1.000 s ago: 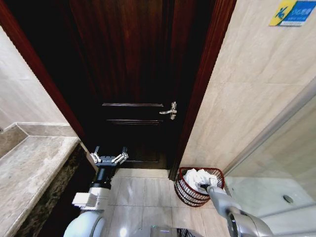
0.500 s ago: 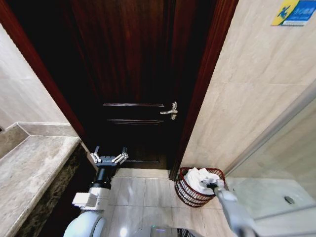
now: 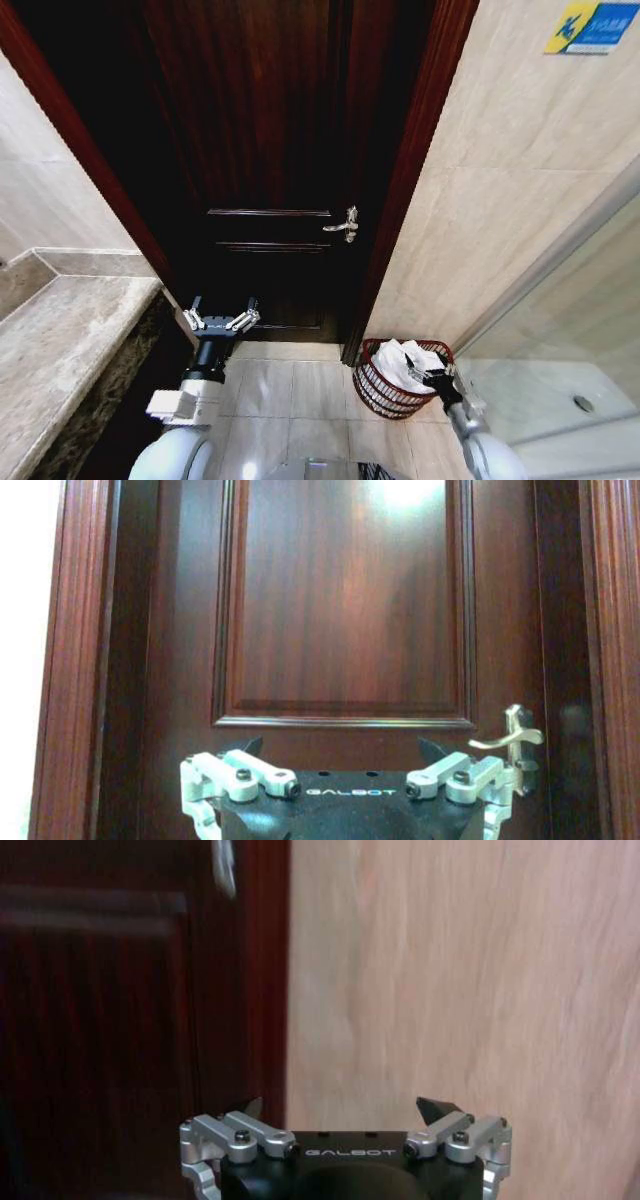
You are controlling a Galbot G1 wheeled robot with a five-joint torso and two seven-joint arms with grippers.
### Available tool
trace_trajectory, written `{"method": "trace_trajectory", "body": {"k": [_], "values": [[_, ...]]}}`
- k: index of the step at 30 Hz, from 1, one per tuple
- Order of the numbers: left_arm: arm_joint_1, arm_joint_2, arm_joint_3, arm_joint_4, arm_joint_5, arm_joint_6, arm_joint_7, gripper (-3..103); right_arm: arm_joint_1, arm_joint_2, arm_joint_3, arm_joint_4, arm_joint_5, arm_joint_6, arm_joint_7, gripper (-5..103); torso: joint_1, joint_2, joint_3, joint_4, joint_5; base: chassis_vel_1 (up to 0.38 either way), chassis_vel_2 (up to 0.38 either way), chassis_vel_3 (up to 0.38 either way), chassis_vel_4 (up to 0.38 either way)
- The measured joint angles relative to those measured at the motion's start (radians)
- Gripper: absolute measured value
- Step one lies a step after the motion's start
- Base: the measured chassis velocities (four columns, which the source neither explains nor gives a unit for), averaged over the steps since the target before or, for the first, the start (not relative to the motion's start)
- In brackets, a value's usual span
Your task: Discard the used towel into the hamper.
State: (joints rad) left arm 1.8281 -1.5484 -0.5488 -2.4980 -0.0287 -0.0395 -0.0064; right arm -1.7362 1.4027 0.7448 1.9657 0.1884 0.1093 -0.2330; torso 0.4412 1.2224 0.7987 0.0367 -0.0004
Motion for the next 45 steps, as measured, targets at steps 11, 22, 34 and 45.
{"method": "trace_trajectory", "body": {"k": [11,22,34,45], "values": [[0.0,0.0,0.0,0.0,0.0,0.0,0.0,100,-0.12,0.101,-0.055,0.327,-0.077,0.059,0.099,100,0.0,0.0,0.0,0.0,0.0003,0.0,0.0,0.0,0.0],[0.0,0.0,0.0,0.0,0.0,0.0,0.0,100,-0.147,0.126,-0.071,0.431,-0.105,0.103,0.109,100,0.0,0.0,0.0,0.0,0.0005,0.0,0.0,0.0,0.0],[0.0,0.0,0.0,0.0,0.0,0.0,0.0,100,-0.148,0.122,-0.074,0.43,-0.106,0.105,0.108,100,0.0,0.0,0.0,0.0,0.0004,0.0,0.0,0.0,0.0],[0.0,0.0,0.0,0.0,0.0,0.0,0.0,100,-0.147,0.122,-0.074,0.425,-0.106,0.104,0.106,100,0.0,0.0,0.0,0.0,0.0003,0.0,0.0,0.0,0.0]]}}
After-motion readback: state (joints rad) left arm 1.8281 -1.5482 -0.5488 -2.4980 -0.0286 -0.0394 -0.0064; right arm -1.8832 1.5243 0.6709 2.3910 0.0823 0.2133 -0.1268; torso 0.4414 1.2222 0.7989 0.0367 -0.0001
